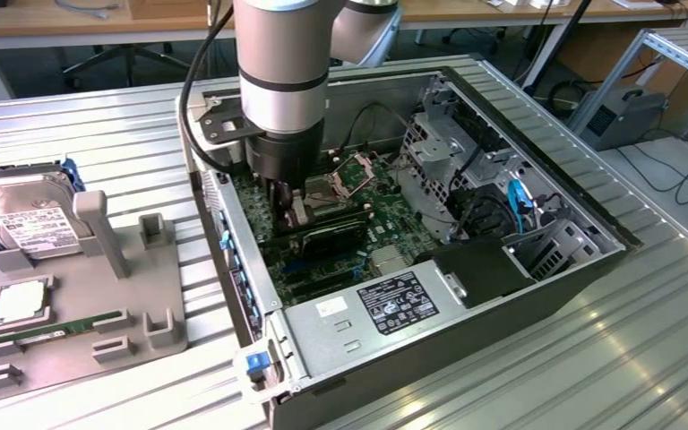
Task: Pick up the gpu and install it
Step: 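Press down on the gpu until it lock into place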
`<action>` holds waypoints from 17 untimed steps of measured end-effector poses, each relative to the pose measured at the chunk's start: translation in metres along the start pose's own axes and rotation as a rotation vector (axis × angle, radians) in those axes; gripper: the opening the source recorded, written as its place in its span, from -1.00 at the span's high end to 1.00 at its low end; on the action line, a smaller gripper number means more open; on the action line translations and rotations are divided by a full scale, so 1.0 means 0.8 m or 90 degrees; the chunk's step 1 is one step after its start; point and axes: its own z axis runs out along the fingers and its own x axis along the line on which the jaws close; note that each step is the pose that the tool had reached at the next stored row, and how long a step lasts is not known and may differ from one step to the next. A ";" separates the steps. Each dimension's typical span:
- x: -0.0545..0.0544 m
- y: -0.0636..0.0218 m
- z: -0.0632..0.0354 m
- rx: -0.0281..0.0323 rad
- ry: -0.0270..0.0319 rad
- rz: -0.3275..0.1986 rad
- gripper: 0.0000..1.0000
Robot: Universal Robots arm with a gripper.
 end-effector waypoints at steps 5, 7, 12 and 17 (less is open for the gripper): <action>0.002 0.000 0.000 0.0000 0.0000 0.000 0.79; 0.002 0.000 0.000 -0.0001 0.0003 0.000 0.79; 0.003 0.000 0.000 -0.0001 0.0001 0.000 0.79; 0.003 0.000 -0.002 -0.0001 0.0005 0.000 0.79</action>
